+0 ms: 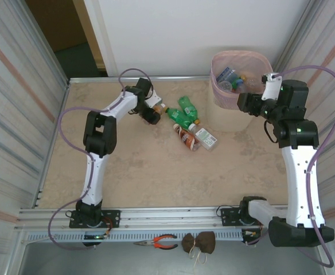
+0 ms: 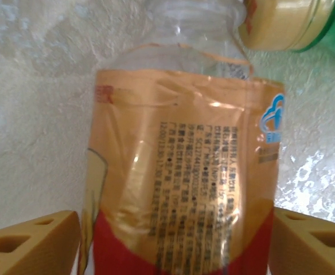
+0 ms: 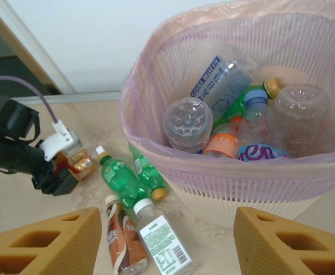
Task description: Put the plastic bottles in the bin
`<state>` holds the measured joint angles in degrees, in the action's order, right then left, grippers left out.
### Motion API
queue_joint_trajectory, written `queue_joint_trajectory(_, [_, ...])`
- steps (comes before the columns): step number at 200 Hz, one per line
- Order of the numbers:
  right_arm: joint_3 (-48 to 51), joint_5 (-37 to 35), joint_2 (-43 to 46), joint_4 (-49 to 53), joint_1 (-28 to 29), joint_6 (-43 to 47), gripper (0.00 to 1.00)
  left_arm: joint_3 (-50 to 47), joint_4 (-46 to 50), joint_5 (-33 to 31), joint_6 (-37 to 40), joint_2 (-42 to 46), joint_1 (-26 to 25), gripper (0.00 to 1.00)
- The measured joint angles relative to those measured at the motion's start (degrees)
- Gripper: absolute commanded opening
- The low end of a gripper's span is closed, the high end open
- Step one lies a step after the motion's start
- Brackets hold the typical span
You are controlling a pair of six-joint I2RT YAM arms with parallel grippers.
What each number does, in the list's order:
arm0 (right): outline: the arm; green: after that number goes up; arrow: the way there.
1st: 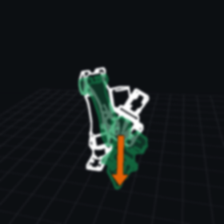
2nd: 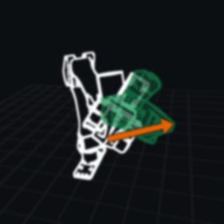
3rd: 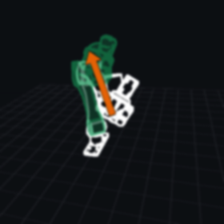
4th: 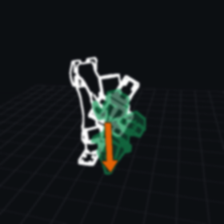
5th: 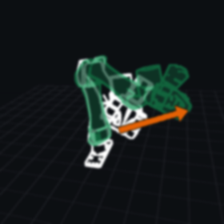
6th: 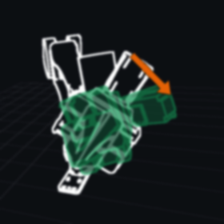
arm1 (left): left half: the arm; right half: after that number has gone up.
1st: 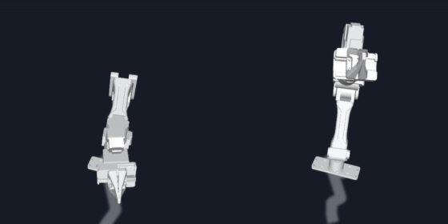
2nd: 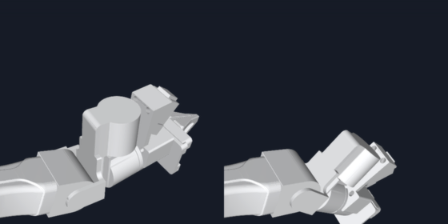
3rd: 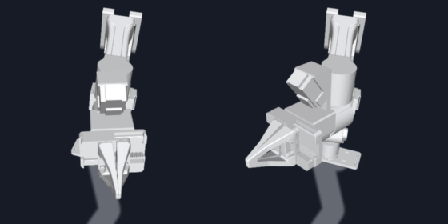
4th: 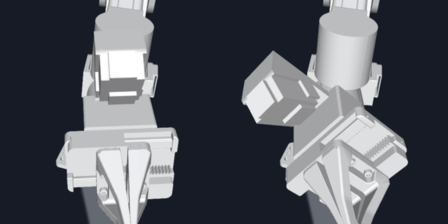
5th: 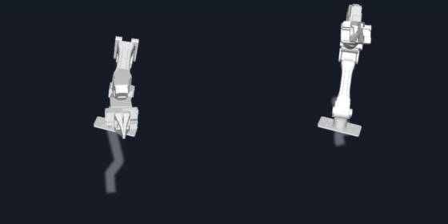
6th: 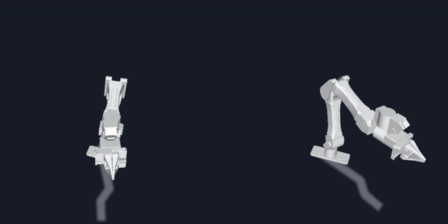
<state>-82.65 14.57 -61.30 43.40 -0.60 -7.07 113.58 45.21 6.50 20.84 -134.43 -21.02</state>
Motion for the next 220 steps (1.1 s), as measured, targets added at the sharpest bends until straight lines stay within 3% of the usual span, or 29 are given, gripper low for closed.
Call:
queue_joint_trajectory(47, [0.52, 0.02, 0.02, -0.04, 0.39, 0.0, 0.61, -0.07, -0.02, 0.07, 0.42, -0.33, 0.02, 0.58])
queue_joint_trajectory(124, [2.51, 0.79, 1.07, -2.89, 1.51, -2.4, 0.6, -8.09, -0.7, 0.04, -0.13, 5.77, 0.07, 0.54])
queue_joint_trajectory(187, [7.13, 4.87, 2.34, -9.2, 5.33, -8.15, 0.61, -21.62, -3.98, 3.15, -3.52, 26.29, 0.39, 0.53])
queue_joint_trajectory(220, [7.76, 7.67, 2.78, -13.31, 8.07, -10.29, 0.61, -29.14, -8.24, 10.03, -6.82, 39.19, 0.44, 0.54])
